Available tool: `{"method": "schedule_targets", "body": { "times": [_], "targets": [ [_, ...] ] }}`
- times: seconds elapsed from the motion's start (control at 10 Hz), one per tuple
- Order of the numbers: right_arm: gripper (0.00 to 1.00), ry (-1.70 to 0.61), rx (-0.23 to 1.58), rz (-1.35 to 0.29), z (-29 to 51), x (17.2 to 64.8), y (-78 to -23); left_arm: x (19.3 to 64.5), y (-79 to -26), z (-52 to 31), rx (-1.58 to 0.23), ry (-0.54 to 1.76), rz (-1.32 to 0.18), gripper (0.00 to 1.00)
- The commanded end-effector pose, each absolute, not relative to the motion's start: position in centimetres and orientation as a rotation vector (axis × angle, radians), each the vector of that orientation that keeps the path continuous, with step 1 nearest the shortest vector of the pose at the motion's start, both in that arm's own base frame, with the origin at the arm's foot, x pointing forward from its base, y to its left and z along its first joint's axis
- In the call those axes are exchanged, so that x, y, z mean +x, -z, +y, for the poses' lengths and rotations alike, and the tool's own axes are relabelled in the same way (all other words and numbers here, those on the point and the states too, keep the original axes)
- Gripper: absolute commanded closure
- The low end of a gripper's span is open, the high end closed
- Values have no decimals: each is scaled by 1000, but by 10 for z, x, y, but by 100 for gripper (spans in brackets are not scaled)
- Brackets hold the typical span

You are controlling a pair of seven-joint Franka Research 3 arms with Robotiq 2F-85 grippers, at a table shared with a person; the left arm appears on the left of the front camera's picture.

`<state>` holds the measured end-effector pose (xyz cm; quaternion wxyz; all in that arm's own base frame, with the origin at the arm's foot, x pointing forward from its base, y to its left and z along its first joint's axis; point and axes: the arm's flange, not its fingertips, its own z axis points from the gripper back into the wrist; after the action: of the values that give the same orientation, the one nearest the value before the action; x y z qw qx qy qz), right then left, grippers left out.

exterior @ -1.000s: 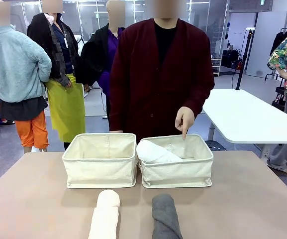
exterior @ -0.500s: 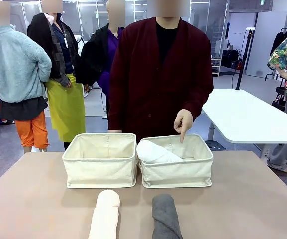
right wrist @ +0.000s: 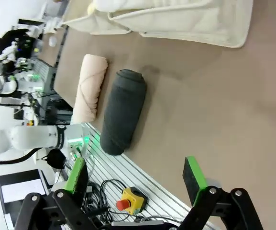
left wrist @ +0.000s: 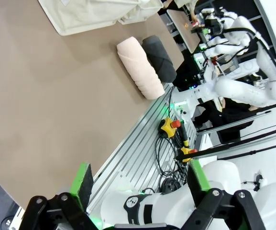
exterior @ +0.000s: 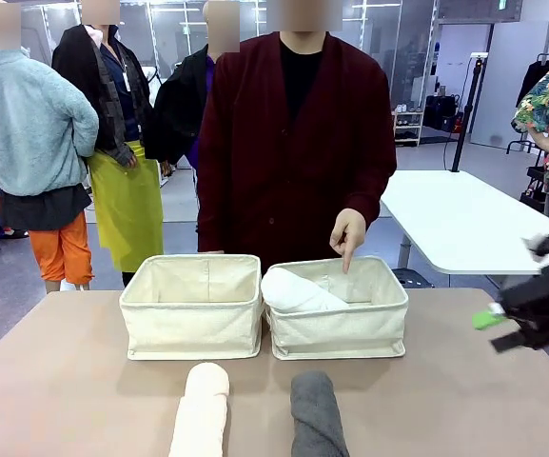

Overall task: Divide the towels into two baskets.
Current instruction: Pick up one hotel-folded towel from the bottom of the table and place it in the Fabric basket indicated by the person.

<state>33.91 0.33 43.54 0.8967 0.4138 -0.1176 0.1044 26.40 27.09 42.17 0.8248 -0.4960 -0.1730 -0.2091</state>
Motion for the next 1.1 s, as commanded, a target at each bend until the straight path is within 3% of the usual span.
{"method": "schedule_targets", "body": {
  "times": [0.0,0.5,1.0],
  "targets": [
    [0,-151,817,-195,65,322,-411,261,-423,270,-1067,462,-392,0],
    [0,-29,642,-120,159,327,-356,261,-423,270,-1067,462,-392,0],
    [0,-25,661,-59,200,326,-314,261,-423,270,-1067,462,-392,0]
  ]
}}
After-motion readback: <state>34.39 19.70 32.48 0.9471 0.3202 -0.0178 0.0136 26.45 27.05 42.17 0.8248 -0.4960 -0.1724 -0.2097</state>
